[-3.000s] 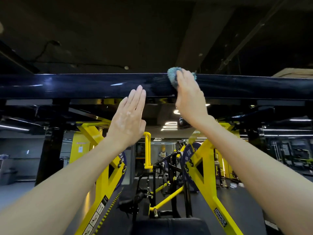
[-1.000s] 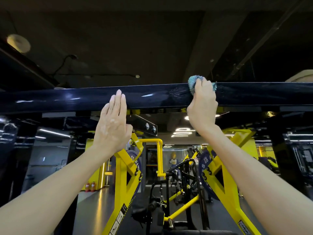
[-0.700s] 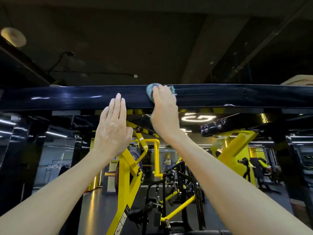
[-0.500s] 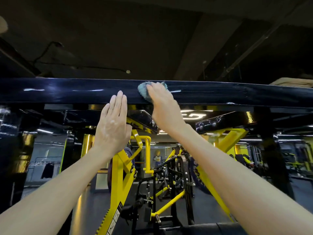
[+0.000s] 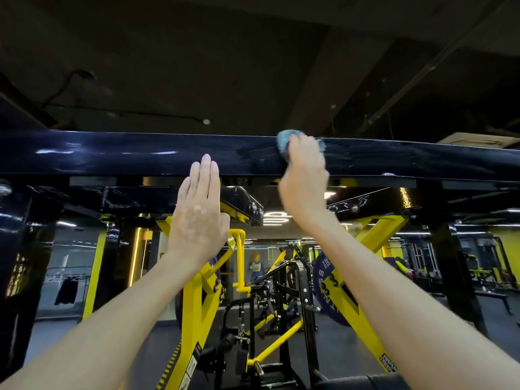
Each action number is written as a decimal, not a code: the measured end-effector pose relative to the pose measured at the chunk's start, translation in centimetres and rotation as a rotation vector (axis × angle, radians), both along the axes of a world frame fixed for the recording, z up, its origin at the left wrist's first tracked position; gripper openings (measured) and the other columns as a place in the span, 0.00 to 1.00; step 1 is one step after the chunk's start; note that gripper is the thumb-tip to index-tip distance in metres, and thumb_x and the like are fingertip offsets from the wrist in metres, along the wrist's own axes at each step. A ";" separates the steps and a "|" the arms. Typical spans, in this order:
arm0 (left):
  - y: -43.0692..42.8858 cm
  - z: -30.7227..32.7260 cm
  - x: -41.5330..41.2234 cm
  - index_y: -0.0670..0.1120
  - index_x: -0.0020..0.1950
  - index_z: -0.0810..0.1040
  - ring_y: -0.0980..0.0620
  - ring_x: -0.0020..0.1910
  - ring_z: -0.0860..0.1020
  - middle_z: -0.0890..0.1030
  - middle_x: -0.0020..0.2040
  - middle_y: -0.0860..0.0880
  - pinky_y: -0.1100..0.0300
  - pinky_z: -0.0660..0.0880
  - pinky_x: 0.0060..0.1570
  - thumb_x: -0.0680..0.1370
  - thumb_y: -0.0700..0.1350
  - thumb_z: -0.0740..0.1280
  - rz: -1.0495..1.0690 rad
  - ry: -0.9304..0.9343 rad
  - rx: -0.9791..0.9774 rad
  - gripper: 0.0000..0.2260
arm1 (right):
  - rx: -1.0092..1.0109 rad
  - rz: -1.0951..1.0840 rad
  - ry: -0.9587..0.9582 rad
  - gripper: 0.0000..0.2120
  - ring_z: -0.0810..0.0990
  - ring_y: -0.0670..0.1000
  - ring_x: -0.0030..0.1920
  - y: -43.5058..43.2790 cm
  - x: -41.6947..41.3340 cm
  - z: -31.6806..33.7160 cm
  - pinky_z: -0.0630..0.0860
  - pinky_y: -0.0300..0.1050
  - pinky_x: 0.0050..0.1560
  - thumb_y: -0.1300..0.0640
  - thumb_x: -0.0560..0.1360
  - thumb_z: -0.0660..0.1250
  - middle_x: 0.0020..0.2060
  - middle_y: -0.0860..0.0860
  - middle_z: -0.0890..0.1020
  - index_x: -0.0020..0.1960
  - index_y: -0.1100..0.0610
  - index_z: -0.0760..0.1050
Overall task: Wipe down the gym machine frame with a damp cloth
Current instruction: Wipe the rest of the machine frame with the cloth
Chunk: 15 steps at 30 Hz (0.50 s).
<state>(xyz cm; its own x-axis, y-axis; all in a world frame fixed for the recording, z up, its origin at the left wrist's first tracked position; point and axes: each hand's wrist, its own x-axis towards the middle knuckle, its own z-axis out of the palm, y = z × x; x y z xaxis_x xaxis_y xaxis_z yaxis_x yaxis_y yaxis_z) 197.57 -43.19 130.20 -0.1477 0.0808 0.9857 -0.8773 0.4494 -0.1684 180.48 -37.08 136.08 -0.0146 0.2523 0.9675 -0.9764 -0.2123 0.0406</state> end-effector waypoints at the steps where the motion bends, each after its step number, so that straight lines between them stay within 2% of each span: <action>1: 0.0 0.0 -0.1 0.34 0.78 0.55 0.37 0.78 0.58 0.59 0.78 0.35 0.45 0.57 0.76 0.71 0.35 0.66 -0.002 0.005 -0.001 0.37 | 0.013 0.022 0.069 0.16 0.74 0.56 0.57 -0.4 1.2 -0.3 0.75 0.55 0.59 0.71 0.72 0.64 0.56 0.57 0.76 0.59 0.64 0.73; 4: 0.0 0.0 -0.1 0.33 0.78 0.55 0.37 0.78 0.58 0.59 0.78 0.34 0.43 0.59 0.75 0.71 0.33 0.66 0.015 0.012 0.001 0.37 | 0.105 0.027 0.233 0.22 0.71 0.57 0.66 -0.6 2.7 -0.7 0.69 0.57 0.68 0.70 0.72 0.67 0.62 0.58 0.75 0.66 0.64 0.72; 7: 0.1 0.1 -0.1 0.33 0.78 0.55 0.37 0.78 0.58 0.58 0.78 0.34 0.43 0.58 0.75 0.71 0.34 0.65 0.028 0.012 0.016 0.37 | 0.189 -0.010 0.298 0.27 0.69 0.58 0.70 0.6 0.5 -0.6 0.68 0.56 0.70 0.70 0.73 0.67 0.68 0.59 0.73 0.71 0.65 0.68; 9: 0.1 0.1 -0.1 0.33 0.78 0.55 0.37 0.78 0.57 0.58 0.78 0.34 0.43 0.58 0.76 0.71 0.34 0.66 0.023 0.018 0.021 0.37 | 0.181 -0.022 0.277 0.26 0.70 0.59 0.70 1.4 -1.5 -0.8 0.68 0.57 0.71 0.70 0.74 0.66 0.68 0.60 0.73 0.71 0.66 0.68; 15: 0.0 0.1 -0.3 0.34 0.78 0.56 0.38 0.78 0.57 0.58 0.78 0.35 0.45 0.56 0.76 0.72 0.34 0.67 -0.004 0.025 0.018 0.37 | 0.111 -0.107 0.057 0.24 0.71 0.58 0.68 3.0 -8.5 -1.5 0.68 0.56 0.71 0.71 0.75 0.63 0.66 0.60 0.74 0.70 0.65 0.68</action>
<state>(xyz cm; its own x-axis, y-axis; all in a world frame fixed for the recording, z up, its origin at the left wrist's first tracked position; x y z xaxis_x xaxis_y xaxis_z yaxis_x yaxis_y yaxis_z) 197.30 -43.21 130.34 -0.1225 0.0634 0.9904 -0.8795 0.4555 -0.1379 171.94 -34.06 134.54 0.0621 0.1414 0.9880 -0.9905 -0.1131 0.0784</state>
